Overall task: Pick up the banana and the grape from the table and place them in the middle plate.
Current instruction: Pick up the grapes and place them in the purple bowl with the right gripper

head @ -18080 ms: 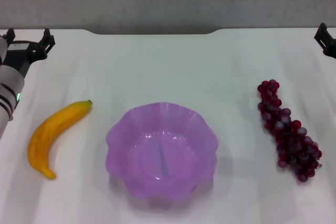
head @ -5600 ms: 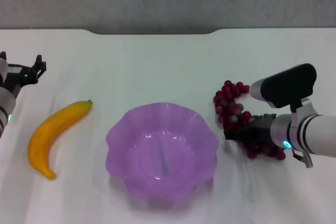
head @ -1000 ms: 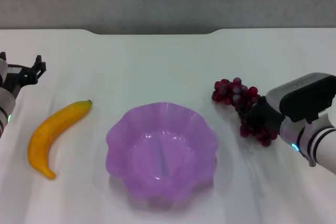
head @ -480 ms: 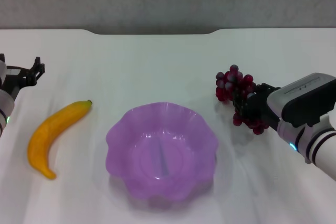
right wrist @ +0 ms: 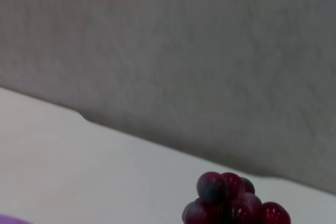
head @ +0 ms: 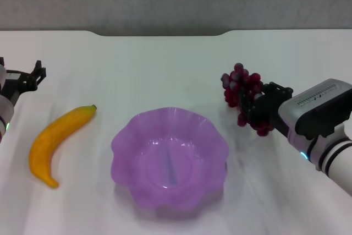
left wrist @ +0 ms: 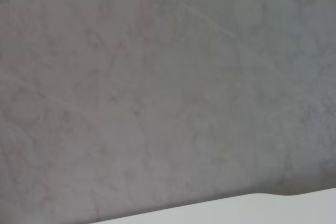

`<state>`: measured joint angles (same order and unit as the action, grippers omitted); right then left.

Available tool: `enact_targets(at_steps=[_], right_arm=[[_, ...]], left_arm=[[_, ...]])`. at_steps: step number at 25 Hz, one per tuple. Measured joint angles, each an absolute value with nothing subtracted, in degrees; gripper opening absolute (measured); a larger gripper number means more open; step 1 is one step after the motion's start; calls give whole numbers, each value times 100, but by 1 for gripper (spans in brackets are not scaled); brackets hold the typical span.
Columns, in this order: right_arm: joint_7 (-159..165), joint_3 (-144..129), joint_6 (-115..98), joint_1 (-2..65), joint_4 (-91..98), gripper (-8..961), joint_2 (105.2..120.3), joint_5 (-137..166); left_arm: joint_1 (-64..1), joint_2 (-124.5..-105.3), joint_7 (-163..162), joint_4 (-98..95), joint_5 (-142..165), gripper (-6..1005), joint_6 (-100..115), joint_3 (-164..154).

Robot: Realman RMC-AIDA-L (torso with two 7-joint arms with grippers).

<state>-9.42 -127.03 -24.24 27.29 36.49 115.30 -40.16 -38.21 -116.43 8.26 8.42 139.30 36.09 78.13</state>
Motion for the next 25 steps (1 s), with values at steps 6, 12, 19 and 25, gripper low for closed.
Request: enact_targets(at_steps=[6, 12, 19, 25], right_arm=[[-1279, -12667, -2422, 2660, 4002, 428, 11522, -4034], [-2605, -12192, -1765, 2021, 5452, 423, 11522, -4055], [-3339, -12104, -1072, 1472, 6860, 419, 11522, -4040], [-3340, -12591, -806, 1504, 7281, 417, 11511, -4035]], left_arm=[[-3778, -11635, 826, 835, 13930, 891, 3607, 7813], [-3728, -11628, 835, 834, 13930, 890, 3603, 7813], [-3725, -11628, 843, 835, 13931, 891, 3603, 7813], [-3717, -11628, 844, 836, 13931, 891, 3603, 7814]])
